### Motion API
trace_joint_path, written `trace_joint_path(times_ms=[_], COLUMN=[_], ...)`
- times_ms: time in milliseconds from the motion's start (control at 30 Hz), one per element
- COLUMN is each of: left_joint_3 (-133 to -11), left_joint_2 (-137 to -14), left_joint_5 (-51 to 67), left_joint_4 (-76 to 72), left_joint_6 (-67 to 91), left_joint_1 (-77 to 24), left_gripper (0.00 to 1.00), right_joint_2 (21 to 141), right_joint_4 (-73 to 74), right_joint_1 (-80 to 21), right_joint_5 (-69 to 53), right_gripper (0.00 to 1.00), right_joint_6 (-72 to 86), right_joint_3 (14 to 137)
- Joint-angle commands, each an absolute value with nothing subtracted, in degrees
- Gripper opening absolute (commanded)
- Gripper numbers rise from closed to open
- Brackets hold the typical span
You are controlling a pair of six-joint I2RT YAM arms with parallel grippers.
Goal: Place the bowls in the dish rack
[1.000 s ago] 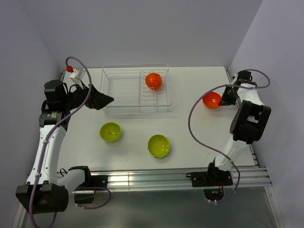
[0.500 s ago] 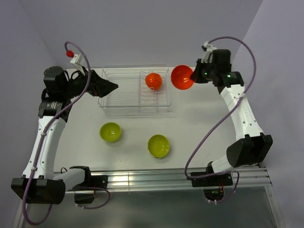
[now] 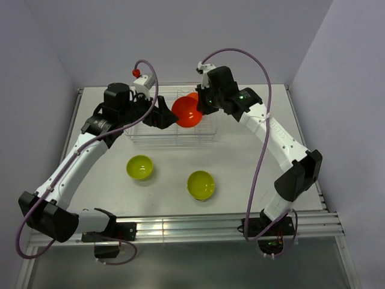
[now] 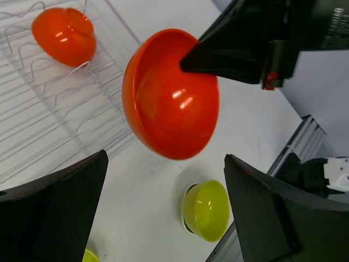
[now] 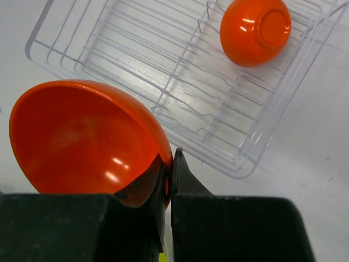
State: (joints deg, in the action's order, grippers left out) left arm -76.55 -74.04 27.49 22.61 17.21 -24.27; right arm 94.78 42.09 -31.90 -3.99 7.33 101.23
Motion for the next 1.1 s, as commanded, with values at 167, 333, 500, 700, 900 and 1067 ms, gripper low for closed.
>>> trace_joint_path(times_ms=[167,333,500,700,900,1067], left_joint_3=[-79.3,-78.8,-78.6,-78.3,-76.4,-72.3], left_joint_2=[-76.6,-77.3,-77.5,-77.0,-75.1,-73.4], left_joint_5=[14.0,11.2,12.4,16.1,21.0,31.5], left_joint_4=[24.6,24.4,24.4,23.5,21.3,15.1], left_joint_6=[14.2,14.2,15.3,16.9,19.8,24.9], left_joint_1=[-26.8,-26.9,-26.9,-26.4,-23.7,-19.3], left_gripper=[0.88,0.72,0.48,0.0,0.0,0.0], right_joint_2=[94.6,94.1,93.3,92.8,91.1,87.8], right_joint_4=[40.8,40.7,39.8,39.2,39.2,38.7], right_joint_1=[-38.9,-40.4,-40.7,-40.7,-40.4,-38.6], right_joint_5=[9.0,8.6,6.5,1.2,1.8,-6.1], right_gripper=[0.0,0.0,0.0,0.48,0.89,0.92], right_joint_6=[10.8,11.7,11.9,9.8,8.4,9.3], right_joint_3=[105.3,105.6,104.9,104.9,105.3,104.1])
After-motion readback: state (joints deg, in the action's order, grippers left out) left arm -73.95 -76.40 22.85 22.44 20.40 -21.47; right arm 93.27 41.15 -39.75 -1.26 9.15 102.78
